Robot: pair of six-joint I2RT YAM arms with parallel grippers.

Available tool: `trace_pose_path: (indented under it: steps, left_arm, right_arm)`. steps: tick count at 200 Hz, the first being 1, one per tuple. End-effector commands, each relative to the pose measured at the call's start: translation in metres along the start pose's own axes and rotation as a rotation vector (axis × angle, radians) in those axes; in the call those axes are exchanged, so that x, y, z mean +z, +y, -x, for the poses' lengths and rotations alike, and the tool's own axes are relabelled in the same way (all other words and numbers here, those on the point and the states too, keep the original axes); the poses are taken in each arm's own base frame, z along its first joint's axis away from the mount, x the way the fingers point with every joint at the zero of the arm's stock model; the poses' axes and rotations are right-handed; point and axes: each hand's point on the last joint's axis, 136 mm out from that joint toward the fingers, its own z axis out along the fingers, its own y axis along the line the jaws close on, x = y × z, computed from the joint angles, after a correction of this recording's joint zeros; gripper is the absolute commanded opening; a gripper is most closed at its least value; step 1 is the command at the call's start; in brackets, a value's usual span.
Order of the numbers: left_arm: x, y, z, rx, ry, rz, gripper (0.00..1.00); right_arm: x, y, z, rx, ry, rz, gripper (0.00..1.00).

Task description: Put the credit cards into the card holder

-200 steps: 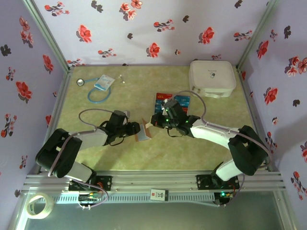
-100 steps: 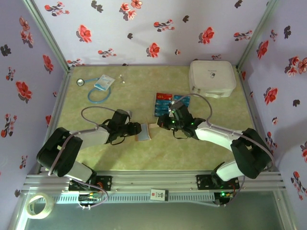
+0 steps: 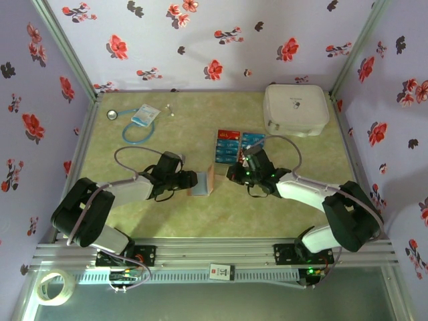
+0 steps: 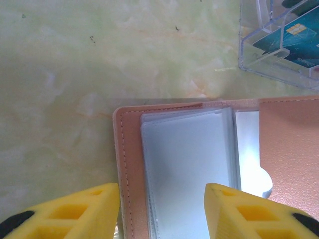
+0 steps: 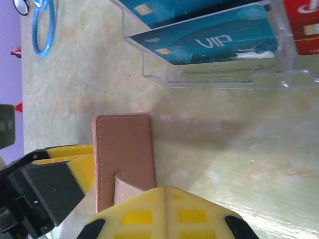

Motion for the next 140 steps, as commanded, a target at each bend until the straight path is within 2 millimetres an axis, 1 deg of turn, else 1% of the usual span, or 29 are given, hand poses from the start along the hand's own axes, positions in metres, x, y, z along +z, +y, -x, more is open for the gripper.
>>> trace_pose_path:
  steps: [1,55,85,140]
  left_arm:
    - [0.0,-0.003,0.003,0.034,-0.002,0.016,0.49]
    - [0.002,-0.003,0.003,0.044,0.004,0.02,0.5]
    - [0.002,-0.002,0.003,0.055,0.012,0.027,0.5]
    - [-0.008,-0.005,0.011,0.101,-0.006,0.048,0.53]
  right_arm:
    - [-0.004,-0.006,0.002,0.004,-0.021,-0.007,0.0]
    - [0.001,-0.026,-0.004,0.022,-0.01,-0.043,0.0]
    - [0.003,-0.034,-0.005,0.027,-0.008,-0.058,0.0]
    - [0.002,-0.044,-0.004,0.035,-0.009,-0.079,0.0]
